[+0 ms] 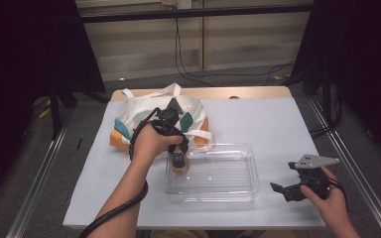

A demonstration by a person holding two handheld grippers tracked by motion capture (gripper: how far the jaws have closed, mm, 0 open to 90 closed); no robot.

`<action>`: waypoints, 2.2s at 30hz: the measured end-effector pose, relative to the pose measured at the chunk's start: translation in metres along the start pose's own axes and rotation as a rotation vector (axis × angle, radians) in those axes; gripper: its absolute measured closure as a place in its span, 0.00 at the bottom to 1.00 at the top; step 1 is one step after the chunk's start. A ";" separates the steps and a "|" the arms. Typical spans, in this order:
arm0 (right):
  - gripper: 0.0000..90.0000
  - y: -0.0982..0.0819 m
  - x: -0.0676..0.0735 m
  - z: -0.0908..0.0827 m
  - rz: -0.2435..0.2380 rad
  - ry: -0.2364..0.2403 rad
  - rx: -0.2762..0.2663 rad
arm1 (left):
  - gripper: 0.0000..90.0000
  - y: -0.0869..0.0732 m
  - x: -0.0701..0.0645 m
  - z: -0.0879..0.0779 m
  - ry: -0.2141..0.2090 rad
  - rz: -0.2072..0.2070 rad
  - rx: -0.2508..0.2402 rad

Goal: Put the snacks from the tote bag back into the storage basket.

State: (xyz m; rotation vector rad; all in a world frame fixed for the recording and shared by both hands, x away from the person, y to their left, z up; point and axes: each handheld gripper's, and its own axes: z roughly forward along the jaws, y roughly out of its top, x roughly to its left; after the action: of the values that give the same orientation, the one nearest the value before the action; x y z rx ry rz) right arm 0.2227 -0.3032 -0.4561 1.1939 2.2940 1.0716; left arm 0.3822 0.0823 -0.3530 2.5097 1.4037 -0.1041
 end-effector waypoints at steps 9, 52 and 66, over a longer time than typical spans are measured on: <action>0.01 0.000 0.000 0.000 -0.001 0.004 0.005 | 0.33 -0.002 -0.001 0.000 0.006 0.010 -0.005; 0.01 0.000 0.001 0.001 -0.006 0.007 0.005 | 0.32 -0.013 -0.005 0.006 -0.018 0.061 -0.056; 0.01 0.000 0.001 0.000 -0.005 0.004 0.005 | 0.19 -0.016 -0.003 0.012 -0.035 0.075 -0.067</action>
State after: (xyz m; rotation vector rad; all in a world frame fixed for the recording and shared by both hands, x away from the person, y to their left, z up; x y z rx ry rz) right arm 0.2223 -0.3018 -0.4558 1.1888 2.3030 1.0678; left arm 0.3679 0.0849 -0.3666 2.4897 1.2764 -0.0847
